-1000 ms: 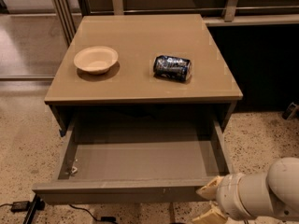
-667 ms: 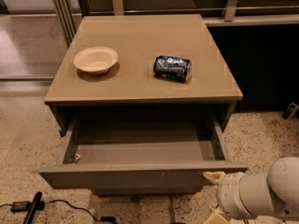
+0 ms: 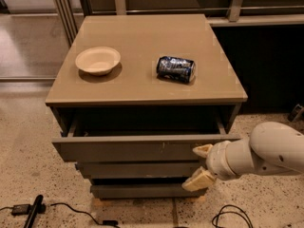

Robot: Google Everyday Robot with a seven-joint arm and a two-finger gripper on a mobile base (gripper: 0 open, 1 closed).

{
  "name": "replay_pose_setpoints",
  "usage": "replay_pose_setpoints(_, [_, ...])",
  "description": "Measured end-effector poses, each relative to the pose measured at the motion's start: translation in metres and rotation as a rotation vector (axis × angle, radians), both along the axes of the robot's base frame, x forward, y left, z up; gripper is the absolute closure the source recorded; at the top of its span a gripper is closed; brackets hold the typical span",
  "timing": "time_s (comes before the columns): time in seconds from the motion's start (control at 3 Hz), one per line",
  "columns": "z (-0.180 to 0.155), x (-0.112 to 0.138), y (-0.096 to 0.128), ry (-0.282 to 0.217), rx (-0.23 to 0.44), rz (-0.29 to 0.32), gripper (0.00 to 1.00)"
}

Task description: Close top drawer

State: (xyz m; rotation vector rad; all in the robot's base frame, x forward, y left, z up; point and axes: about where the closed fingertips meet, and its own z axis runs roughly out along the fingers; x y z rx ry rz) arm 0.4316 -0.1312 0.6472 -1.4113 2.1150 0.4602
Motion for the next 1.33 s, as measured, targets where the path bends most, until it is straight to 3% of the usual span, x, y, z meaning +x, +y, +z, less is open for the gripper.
replay_pose_setpoints(0.33, [-0.0025,0.0481,-0.0014,-0.016,-0.019,0.007,0.52])
replay_pose_setpoints(0.67, [0.0007,0.0523,0.0014,-0.025,-0.021,0.013,0.41])
replay_pose_setpoints(1.33, [0.0007,0.0522,0.0015,-0.025,-0.021,0.013,0.00])
